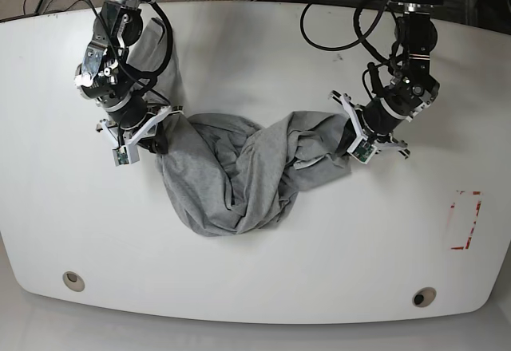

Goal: Fold the T-shirt properly
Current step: 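Lift the shirt with both grippers and pull the grippers apart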

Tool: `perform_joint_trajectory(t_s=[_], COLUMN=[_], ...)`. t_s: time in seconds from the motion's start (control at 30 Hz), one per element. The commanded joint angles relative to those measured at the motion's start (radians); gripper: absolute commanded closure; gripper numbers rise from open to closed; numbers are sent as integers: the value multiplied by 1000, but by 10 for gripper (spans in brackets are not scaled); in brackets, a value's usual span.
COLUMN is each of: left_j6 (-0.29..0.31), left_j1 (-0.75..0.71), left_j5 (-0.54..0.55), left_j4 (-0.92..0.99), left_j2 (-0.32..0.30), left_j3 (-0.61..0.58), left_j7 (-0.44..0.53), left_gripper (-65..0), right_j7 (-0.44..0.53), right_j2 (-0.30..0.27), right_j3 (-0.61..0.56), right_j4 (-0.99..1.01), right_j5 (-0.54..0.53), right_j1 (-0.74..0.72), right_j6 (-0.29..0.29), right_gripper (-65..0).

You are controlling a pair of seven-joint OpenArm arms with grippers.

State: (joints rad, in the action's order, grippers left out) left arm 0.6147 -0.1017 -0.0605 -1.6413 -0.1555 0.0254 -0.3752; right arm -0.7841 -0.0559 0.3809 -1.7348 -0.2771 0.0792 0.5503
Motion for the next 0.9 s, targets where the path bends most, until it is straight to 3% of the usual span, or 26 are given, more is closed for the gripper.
perform_joint_trajectory(t_s=[0.0, 0.5, 0.87], left_j6=[7, -4, -3], left_j1=[-9, -78, -58], left_j5=[9, -22, -20], left_j4=[-53, -149, -186], left_j2=[-13, -42, -36], left_j3=[2, 12, 92], left_j7=[19, 25, 6], left_gripper=[-10, -12, -6], right_j7=[29, 25, 29], right_j2=[-9, -18, 9], right_j3=[5, -3, -5], right_j4=[-33, -61, -48], right_j5=[-19, -18, -15], right_j1=[-15, -34, -55], right_j6=[4, 3, 1], right_gripper=[-8, -10, -11])
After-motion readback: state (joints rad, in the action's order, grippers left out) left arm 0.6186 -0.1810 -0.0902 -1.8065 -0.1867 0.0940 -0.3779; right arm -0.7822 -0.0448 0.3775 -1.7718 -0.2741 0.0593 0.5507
